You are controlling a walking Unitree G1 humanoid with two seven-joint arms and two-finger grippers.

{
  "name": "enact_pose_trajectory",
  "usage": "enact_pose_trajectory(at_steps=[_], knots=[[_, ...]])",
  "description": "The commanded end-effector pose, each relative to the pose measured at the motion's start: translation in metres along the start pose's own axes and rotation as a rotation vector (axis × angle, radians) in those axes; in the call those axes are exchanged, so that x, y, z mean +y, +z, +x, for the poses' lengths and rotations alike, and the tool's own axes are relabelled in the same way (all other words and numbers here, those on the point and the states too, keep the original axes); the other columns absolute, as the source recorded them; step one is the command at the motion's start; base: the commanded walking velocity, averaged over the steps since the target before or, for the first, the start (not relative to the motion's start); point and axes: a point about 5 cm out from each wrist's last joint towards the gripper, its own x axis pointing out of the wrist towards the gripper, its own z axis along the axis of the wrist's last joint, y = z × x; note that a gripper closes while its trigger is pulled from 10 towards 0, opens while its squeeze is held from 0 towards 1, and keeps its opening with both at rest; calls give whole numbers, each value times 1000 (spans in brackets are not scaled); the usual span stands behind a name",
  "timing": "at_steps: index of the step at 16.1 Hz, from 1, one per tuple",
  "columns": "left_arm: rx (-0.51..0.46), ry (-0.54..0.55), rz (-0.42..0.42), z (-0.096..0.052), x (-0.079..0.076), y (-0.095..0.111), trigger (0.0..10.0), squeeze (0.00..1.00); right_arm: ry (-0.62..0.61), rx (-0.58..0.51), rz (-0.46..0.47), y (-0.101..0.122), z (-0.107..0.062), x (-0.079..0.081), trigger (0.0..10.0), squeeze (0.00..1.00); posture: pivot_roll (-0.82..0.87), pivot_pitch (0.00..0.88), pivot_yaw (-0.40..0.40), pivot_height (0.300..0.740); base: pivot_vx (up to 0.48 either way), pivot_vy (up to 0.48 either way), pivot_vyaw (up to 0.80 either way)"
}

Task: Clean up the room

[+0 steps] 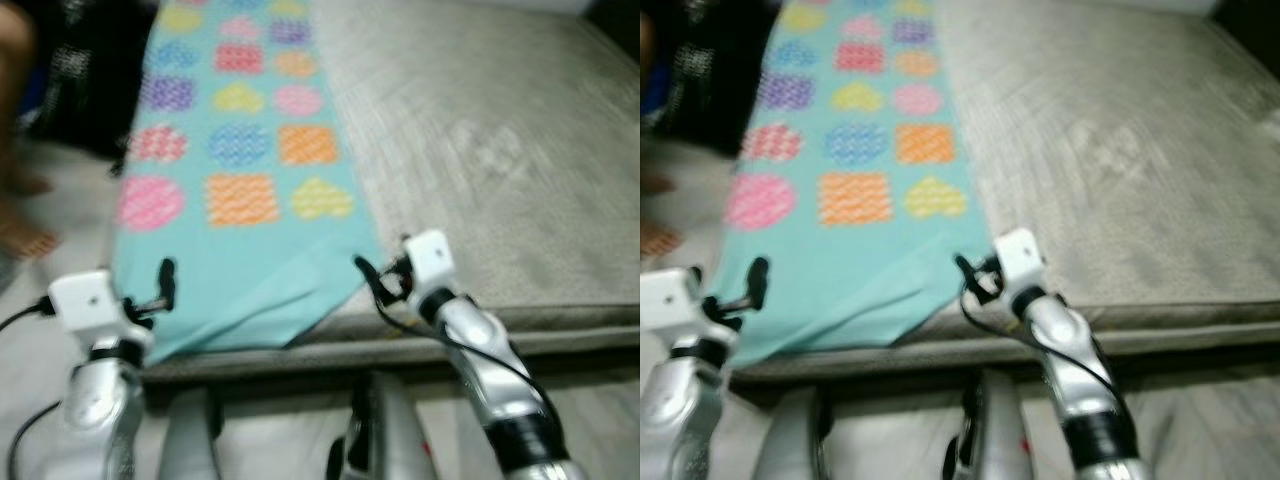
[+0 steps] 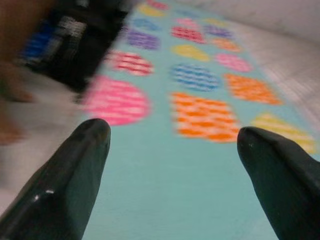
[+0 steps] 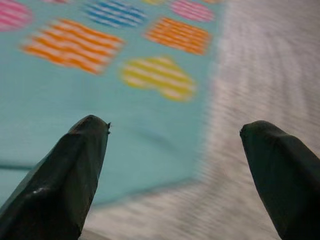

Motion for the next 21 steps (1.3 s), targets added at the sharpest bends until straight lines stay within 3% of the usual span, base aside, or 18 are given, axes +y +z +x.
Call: enact_pose_trajectory(at_steps=[1,4,12,18,21], knots=[[25,20,12,-3,5,-3,10000,0,0,-12,0,2,0,0,10000,0,63,152,-123,545,0,0,0],[33,30,12,-2,6,-5,10000,0,6,-8,-11,2,1,0,10000,0,66,150,-125,545,0,0,0],[31,42,30,0,8,-3,10000,0,31,-1,-25,0,2,4,10000,0,69,167,-118,545,0,0,769],[26,53,36,0,9,0,10000,0,-4,20,-29,2,8,0,10000,0,68,189,-118,545,0,0,0],[23,53,45,-4,7,1,10000,0,-65,81,-44,-4,9,-5,10000,0,71,202,-122,545,0,0,0]])
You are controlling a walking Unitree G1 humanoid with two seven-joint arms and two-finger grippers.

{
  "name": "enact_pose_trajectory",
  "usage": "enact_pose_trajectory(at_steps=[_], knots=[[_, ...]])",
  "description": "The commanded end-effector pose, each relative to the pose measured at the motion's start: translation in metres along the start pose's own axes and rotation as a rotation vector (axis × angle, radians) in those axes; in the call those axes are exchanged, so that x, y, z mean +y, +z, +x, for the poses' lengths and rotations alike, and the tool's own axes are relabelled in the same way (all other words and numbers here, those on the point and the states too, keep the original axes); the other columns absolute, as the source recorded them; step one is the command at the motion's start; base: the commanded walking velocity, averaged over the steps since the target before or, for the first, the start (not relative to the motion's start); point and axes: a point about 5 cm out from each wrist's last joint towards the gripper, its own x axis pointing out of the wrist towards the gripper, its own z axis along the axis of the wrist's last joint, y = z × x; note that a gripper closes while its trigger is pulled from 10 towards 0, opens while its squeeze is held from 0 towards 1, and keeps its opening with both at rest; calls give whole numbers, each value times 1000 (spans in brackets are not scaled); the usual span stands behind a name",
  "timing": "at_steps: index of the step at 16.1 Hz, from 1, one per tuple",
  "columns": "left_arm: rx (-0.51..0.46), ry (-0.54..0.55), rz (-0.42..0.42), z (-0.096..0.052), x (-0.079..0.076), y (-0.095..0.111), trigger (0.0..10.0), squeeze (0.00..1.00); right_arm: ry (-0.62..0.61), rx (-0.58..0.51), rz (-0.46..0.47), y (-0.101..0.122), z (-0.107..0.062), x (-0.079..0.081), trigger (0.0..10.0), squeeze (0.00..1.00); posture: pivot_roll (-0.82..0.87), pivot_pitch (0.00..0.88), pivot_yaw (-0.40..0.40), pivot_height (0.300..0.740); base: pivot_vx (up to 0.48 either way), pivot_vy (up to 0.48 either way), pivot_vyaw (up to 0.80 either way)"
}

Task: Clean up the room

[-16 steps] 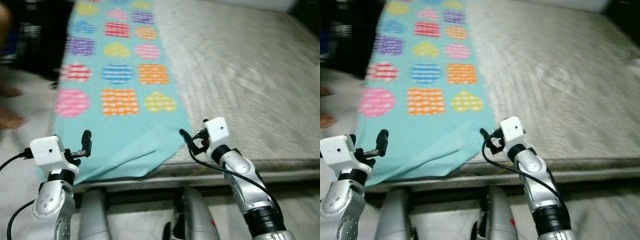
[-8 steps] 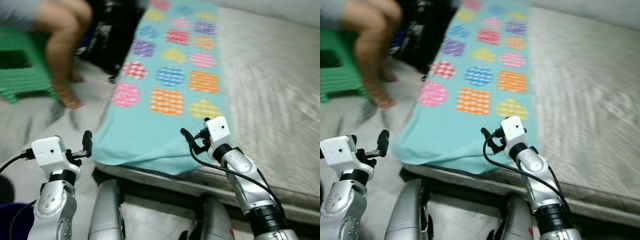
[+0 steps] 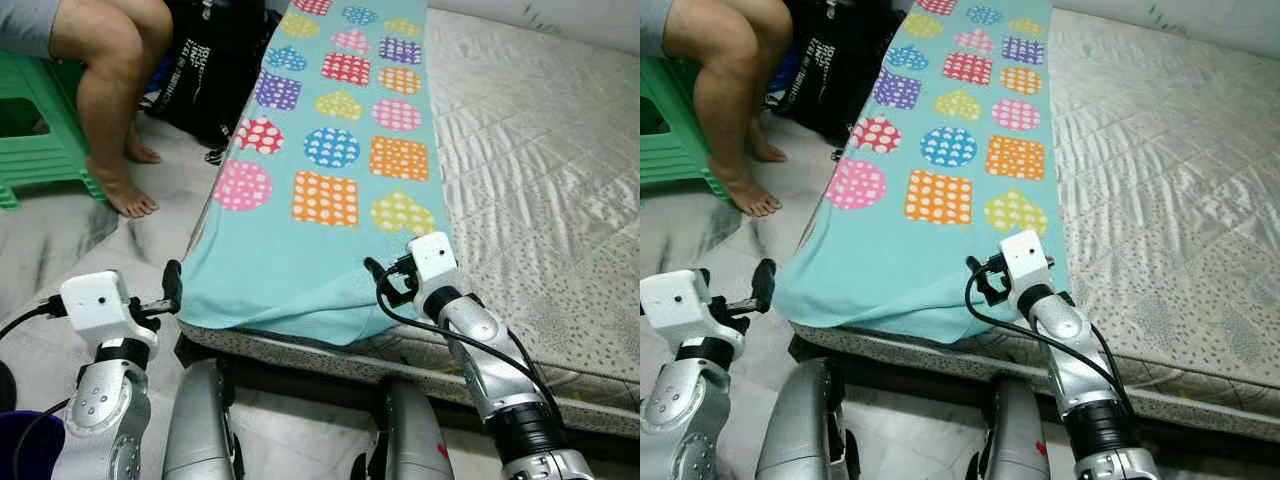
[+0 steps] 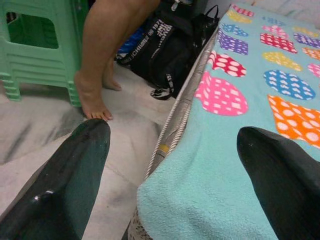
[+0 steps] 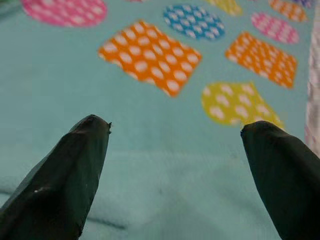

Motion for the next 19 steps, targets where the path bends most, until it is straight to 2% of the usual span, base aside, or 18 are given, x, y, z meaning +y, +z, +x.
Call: enact_pose_trajectory(at_steps=[1,3,5,12,17,19], knots=[[4,0,11,-3,-2,1,10000,0,-25,37,-9,-3,-1,-5,10000,0,71,208,-123,545,0,0,0],[4,-32,25,-7,-7,4,10000,0,-25,98,2,-9,-2,-4,10000,0,77,225,-123,545,0,0,0],[10,-70,38,-12,-14,5,10000,0,-44,114,24,-10,1,-4,10000,0,85,245,-118,545,0,0,0],[51,-79,46,-27,-13,6,10000,0,-69,151,52,-18,4,-1,10000,0,121,294,-103,545,0,0,0],[76,-90,49,-32,-15,6,10000,0,-143,176,126,-9,19,-1,10000,0,137,317,-93,545,0,0,0],[80,-91,51,-33,-15,7,10000,0,-199,193,145,-4,30,1,10000,0,152,318,-93,545,0,0,0]])
